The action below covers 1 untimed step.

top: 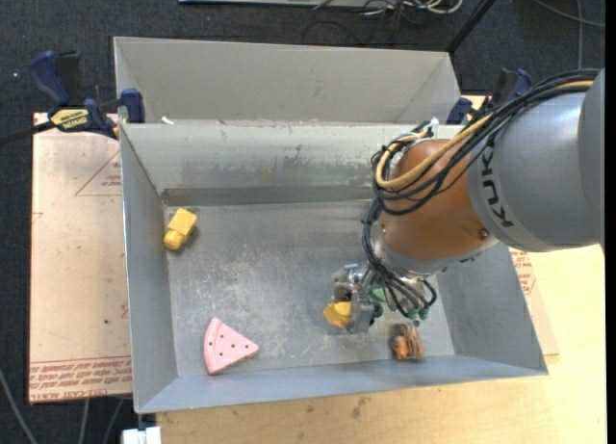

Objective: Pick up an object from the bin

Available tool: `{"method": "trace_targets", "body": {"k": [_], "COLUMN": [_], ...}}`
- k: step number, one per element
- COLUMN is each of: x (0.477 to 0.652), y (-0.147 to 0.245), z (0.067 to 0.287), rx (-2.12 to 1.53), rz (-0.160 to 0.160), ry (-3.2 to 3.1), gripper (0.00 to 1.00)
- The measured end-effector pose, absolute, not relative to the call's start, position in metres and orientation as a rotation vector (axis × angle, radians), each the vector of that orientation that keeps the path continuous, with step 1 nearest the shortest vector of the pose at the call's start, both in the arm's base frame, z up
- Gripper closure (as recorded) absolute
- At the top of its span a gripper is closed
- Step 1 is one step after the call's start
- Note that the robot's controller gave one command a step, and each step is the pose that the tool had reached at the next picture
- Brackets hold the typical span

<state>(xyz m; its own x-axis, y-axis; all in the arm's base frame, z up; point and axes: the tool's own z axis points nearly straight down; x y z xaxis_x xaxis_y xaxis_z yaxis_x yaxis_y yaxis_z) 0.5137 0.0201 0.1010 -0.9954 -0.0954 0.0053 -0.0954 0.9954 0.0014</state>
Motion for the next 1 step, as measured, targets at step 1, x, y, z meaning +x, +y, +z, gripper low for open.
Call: {"method": "trace_targets", "body": {"k": [1], "x": [0.5146], "y": [0.0202], "z": [0.1187], "rx": [0.15], "rz": [-0.001], "ry": [-3.136], "gripper": [1.0]}}
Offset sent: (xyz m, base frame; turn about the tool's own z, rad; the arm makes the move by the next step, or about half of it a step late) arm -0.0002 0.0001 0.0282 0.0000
